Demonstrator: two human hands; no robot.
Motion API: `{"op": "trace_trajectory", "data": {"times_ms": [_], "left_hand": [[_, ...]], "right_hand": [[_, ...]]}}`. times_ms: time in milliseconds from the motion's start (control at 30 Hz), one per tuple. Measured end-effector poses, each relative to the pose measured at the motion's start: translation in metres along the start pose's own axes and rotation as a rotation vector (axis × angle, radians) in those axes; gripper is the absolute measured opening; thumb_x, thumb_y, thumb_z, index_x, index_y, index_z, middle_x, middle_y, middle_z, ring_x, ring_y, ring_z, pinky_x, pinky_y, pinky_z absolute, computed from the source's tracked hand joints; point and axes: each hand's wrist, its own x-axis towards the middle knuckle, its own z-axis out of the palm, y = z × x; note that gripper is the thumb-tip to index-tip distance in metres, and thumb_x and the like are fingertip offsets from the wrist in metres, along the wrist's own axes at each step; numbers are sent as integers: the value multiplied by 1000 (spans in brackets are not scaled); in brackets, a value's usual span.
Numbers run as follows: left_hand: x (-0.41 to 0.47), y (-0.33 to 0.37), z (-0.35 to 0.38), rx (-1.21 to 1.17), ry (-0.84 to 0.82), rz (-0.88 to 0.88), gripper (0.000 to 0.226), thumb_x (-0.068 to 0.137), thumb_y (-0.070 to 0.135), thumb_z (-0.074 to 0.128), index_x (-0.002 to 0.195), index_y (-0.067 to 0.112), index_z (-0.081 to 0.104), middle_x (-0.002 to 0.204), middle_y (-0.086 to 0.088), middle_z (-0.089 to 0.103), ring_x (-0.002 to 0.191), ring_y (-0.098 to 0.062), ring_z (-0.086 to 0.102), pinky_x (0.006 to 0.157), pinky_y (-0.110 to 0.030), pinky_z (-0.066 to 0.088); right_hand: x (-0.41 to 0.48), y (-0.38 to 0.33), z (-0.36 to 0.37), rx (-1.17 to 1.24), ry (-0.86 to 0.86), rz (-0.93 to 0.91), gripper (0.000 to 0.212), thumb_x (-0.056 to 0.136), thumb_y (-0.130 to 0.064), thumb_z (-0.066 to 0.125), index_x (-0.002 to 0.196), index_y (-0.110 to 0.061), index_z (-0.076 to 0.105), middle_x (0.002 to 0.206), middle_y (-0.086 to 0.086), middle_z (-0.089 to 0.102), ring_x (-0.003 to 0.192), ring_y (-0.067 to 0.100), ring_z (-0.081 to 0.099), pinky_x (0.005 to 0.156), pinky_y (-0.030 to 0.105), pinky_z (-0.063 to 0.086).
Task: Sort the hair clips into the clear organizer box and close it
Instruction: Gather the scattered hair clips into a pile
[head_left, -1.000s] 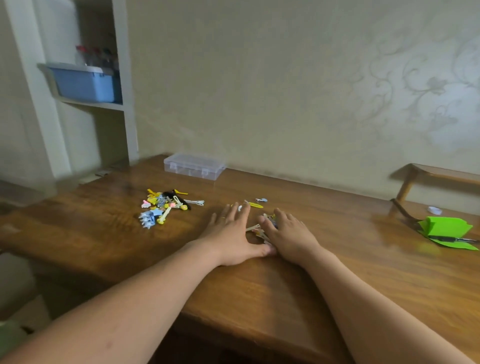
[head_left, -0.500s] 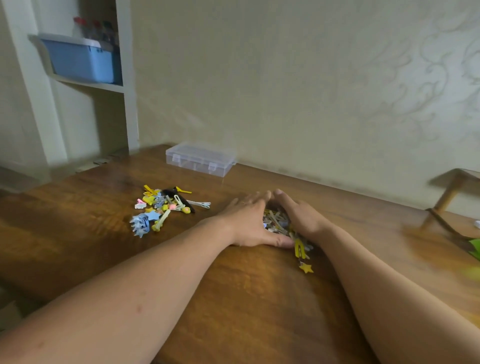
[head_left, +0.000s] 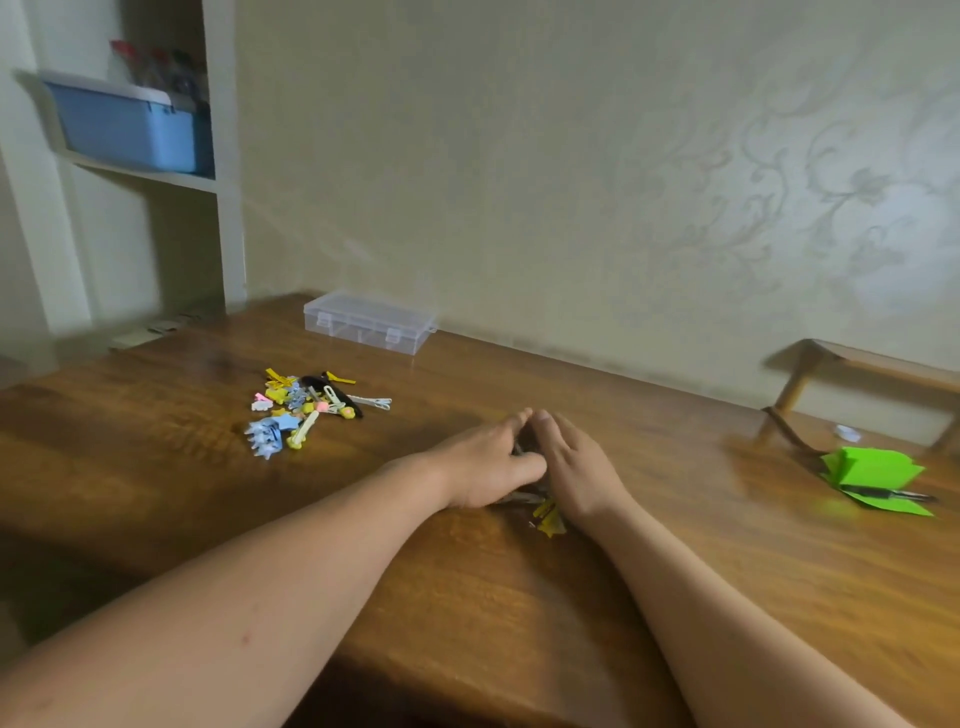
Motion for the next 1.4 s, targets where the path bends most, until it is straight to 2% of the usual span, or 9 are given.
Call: {"op": "trace_trajectory", "data": {"times_ms": [133,300,433,633,800,967,1167,1267,1400], "left_hand": [[-19,-1,-4,-144,165,-40,69,104,49,34,169,37,16,177,10,17,163,-18,16,129,-46,22],[-57,-38,-38,131,474,-76,60,109,48,38,164,24,37,173,5,30,160,-17,22,130,-41,21],[-84,-94,-80,208,633,-256,69,101,73,33,156,34,49,171,9,31,157,-18,28,128,-48,22],[-79,-144,-115,154,387,-461,98,67,110,23,156,68,27,179,10,-3,165,-28,-3,126,-66,-7],[-43,-145,-115,223,188,-372,94,66,110,25,152,71,31,178,14,4,164,-27,-11,124,-70,-10],[-19,-127,-101,295,83,-232,71,87,91,40,150,60,47,172,13,28,162,-17,15,130,-51,14],[-7,-73,-55,218,36,-60,56,99,73,48,150,52,52,167,17,36,153,-11,34,124,-41,31],[-4,-46,-31,125,70,-21,60,102,68,47,156,45,44,163,17,43,148,-12,43,118,-41,39],[-4,-27,-15,-26,133,-81,66,107,66,32,166,37,26,166,11,42,154,-19,37,123,-48,32]], "right_hand": [[0,-6,5,-68,116,-23,41,113,-45,33,115,-19,65,110,0,68,104,20,63,84,37,47],[1,-19,13,-418,124,-144,54,108,-59,28,133,-28,65,133,1,66,126,25,58,111,47,42],[1,-19,14,-448,191,-190,62,105,-69,23,136,-32,62,145,-2,61,145,23,46,123,53,28],[-4,-15,13,-482,183,-226,71,101,-76,15,137,-34,61,149,-9,59,154,14,33,127,54,21],[-10,-13,10,-474,185,-218,69,101,-76,15,135,-36,60,145,-10,60,150,13,39,127,51,21],[-9,-10,3,-433,186,-149,70,100,-77,15,131,-34,61,135,-11,64,133,14,54,123,51,28],[-17,-5,-8,-329,137,-20,54,108,-61,30,138,-28,60,137,-2,63,131,22,56,116,48,39],[-16,0,-8,-278,63,46,57,110,-57,30,148,-23,56,147,4,59,137,24,52,113,40,41],[-13,3,-1,-299,4,63,65,109,-60,26,155,-21,49,156,5,54,143,24,49,114,39,40]]}}
